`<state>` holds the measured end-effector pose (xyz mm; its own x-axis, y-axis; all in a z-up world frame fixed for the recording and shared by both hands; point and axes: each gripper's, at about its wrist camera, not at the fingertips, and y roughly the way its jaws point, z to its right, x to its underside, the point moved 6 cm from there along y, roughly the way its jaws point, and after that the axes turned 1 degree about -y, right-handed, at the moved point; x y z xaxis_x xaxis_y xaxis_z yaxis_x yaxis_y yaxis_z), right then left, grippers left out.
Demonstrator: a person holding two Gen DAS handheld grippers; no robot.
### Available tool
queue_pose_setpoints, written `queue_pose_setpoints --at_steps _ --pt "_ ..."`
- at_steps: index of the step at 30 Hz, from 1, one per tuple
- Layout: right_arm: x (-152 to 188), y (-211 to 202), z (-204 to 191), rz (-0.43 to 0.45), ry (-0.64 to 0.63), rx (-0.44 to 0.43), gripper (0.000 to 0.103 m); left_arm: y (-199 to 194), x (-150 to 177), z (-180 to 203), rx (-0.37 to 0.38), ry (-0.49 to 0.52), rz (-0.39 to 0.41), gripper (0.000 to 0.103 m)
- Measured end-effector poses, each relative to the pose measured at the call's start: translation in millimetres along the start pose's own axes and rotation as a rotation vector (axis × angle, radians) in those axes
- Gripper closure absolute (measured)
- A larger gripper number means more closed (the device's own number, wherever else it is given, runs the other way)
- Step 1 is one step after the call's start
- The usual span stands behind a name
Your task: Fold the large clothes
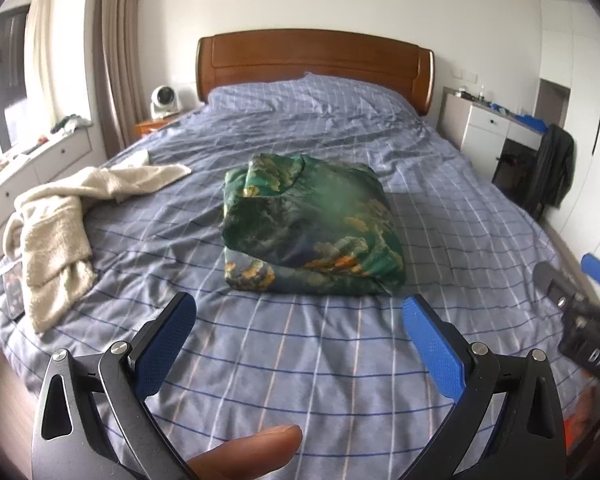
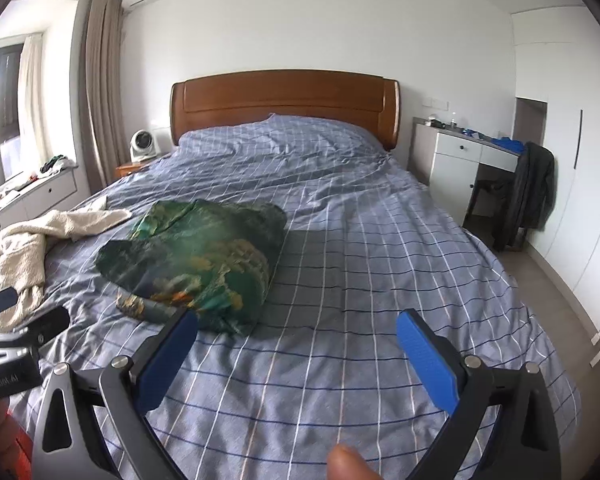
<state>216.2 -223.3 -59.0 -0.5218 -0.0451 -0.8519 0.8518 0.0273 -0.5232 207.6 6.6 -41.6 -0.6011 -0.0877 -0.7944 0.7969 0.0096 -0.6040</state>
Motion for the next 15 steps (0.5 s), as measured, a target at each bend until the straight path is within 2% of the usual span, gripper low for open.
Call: queue_pose_setpoints --at_steps 10,15 --pt "8.0 4.8 -11.0 -0.068 -0.013 -0.011 0.001 0.3 0.4 6.7 -0.002 0.006 0.003 0.0" --pt "8.8 1.7 -11.1 -0.081 -0.031 0.025 0.001 0.6 0.0 5.0 -0.008 -0.004 -0.012 0.0"
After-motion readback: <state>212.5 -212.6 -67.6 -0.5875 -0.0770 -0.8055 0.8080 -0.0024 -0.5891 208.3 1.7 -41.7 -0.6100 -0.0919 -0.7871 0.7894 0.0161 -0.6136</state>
